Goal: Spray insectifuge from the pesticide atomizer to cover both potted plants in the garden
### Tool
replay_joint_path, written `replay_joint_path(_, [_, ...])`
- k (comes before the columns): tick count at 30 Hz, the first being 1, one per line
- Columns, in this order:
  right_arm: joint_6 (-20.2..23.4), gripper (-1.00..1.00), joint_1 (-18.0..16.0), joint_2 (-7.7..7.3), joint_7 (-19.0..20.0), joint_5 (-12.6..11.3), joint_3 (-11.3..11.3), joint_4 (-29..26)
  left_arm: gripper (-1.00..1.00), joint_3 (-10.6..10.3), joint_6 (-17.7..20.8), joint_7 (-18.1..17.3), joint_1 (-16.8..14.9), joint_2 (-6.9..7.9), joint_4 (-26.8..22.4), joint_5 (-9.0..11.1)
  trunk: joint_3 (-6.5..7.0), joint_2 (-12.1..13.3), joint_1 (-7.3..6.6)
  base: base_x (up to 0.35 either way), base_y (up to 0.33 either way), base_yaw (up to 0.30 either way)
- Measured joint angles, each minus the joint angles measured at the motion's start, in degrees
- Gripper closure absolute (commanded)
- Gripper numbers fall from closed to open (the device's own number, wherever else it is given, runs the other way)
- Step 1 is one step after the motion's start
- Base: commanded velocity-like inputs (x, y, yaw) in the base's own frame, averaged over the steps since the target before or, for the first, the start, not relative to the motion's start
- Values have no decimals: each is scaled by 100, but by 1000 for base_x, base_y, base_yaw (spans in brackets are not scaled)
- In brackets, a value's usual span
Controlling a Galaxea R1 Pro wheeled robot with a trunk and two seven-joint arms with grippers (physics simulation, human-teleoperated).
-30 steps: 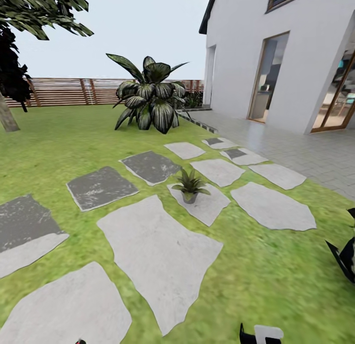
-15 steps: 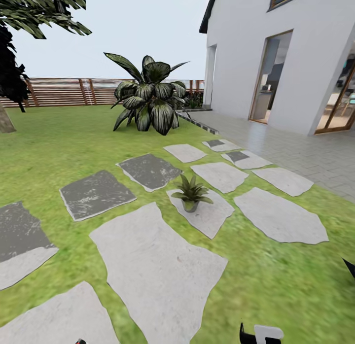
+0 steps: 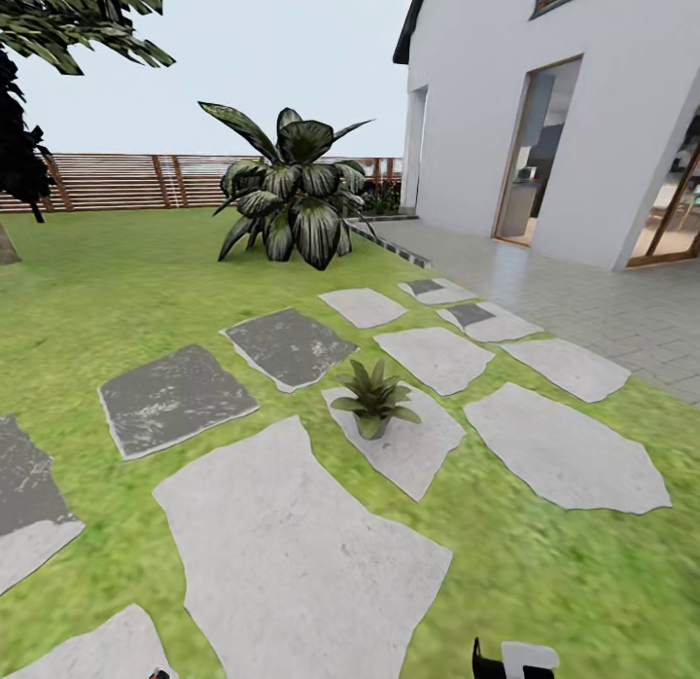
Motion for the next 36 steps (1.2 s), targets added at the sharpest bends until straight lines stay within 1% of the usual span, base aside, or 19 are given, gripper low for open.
replay_joint_path(9, [-34, -100, 0, 0, 6, -11, -5, -77, 100, 5, 0, 0, 0, 3, 0, 0, 0, 0, 0, 337, -82, 0])
replay_joint_path(24, [-98, -100, 0, -2, 4, 12, 9, -27, 100, 16, 0, 0, 0, 16, -17, 6, 0, 0, 0, 320, -112, 0])
replay_joint_path(36, [-98, -100, 0, -8, 23, 54, 18, -22, 100, 0, -25, -2, 0, 12, -71, 0, 0, 0, 2, 204, -204, 0])
